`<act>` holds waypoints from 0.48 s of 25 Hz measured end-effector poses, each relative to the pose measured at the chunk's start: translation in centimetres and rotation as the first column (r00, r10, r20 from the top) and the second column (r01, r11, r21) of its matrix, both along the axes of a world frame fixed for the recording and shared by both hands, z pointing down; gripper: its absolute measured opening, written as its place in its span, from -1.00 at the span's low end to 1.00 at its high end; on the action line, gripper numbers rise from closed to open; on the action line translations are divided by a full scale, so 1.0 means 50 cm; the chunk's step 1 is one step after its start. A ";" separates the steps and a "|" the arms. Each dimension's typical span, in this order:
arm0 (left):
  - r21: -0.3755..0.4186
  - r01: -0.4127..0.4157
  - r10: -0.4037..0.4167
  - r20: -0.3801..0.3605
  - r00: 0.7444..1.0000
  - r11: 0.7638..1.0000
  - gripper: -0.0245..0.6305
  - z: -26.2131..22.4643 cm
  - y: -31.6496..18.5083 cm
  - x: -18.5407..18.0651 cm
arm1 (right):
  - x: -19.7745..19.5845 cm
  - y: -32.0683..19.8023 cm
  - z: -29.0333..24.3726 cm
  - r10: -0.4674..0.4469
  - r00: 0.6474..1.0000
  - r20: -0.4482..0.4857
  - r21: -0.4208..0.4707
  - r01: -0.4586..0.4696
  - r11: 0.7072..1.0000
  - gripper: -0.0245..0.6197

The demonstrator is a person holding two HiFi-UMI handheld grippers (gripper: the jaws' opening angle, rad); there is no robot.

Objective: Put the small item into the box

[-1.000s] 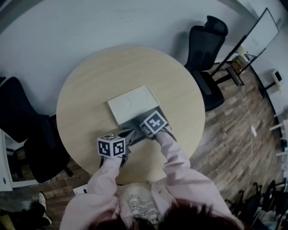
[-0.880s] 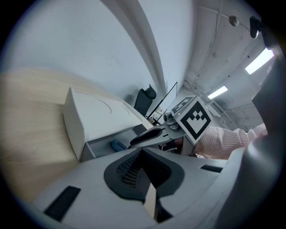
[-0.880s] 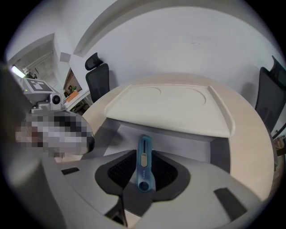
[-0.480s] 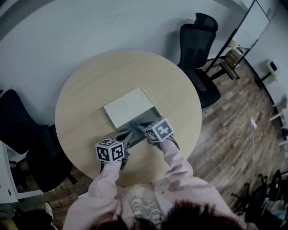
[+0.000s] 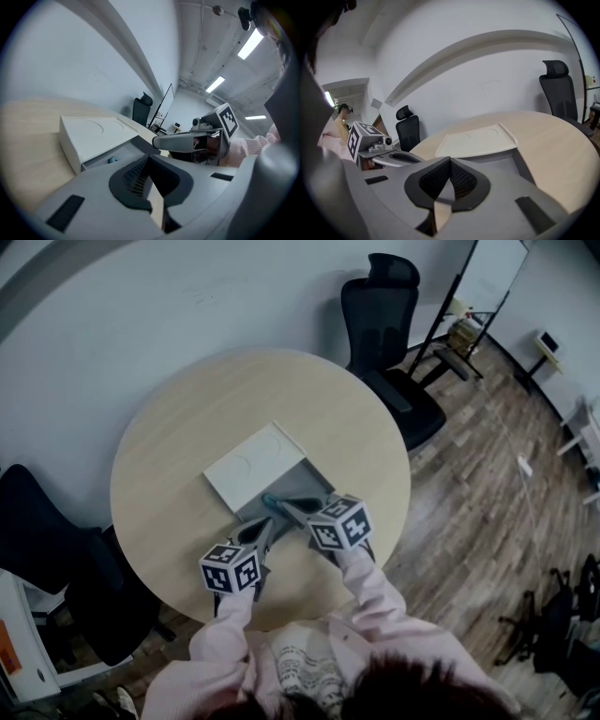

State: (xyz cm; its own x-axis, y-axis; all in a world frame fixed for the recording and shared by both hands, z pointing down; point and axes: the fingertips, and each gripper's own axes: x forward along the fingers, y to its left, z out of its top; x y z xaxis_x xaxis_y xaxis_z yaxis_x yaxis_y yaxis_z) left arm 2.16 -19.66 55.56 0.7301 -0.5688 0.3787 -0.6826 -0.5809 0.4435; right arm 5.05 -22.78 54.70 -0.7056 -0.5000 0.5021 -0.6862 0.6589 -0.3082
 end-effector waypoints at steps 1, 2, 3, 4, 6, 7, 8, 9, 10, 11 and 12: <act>0.020 -0.009 0.008 0.018 1.000 1.000 -0.90 -0.003 0.004 0.003 | 0.002 0.005 -0.009 0.009 1.000 0.021 0.016 -0.009 1.000 -0.90; 0.039 -0.017 0.016 0.033 0.999 0.999 -0.90 -0.007 0.008 0.006 | 0.004 0.010 -0.017 0.017 0.999 0.039 0.033 -0.018 0.999 -0.90; 0.057 -0.024 0.022 0.044 0.999 0.998 -0.90 -0.011 0.011 0.009 | 0.006 0.014 -0.026 0.024 0.998 0.055 0.050 -0.027 0.998 -0.90; 0.075 -0.030 0.026 0.048 0.999 0.997 -0.90 -0.017 0.012 0.012 | 0.008 0.018 -0.033 0.031 0.997 0.070 0.067 -0.035 0.997 -0.91; 0.107 -0.033 0.029 0.041 0.999 0.994 -0.90 -0.032 0.014 0.014 | 0.010 0.026 -0.046 0.046 0.994 0.096 0.097 -0.055 0.994 -0.91; 0.125 -0.033 0.029 0.035 0.999 0.992 -0.90 -0.040 0.016 0.014 | 0.011 0.030 -0.051 0.054 0.992 0.111 0.111 -0.066 0.992 -0.91; 0.143 -0.035 0.031 0.032 0.999 0.989 -0.90 -0.047 0.018 0.014 | 0.013 0.034 -0.057 0.061 0.990 0.127 0.123 -0.077 0.989 -0.91; 0.161 -0.038 0.033 0.032 0.999 0.986 -0.90 -0.054 0.021 0.014 | 0.015 0.037 -0.063 0.067 0.987 0.145 0.134 -0.087 0.987 -0.91; 0.177 -0.040 0.035 0.034 0.999 0.983 -0.90 -0.060 0.022 0.014 | 0.016 0.041 -0.070 0.070 0.984 0.165 0.143 -0.094 0.985 -0.91; 0.188 -0.043 0.037 0.034 0.999 0.981 -0.90 -0.065 0.024 0.015 | 0.017 0.044 -0.076 0.072 0.980 0.183 0.152 -0.100 0.983 -0.91; 0.196 -0.044 0.038 0.032 0.999 0.980 -0.90 -0.069 0.026 0.015 | 0.018 0.046 -0.082 0.072 0.978 0.196 0.161 -0.104 0.981 -0.91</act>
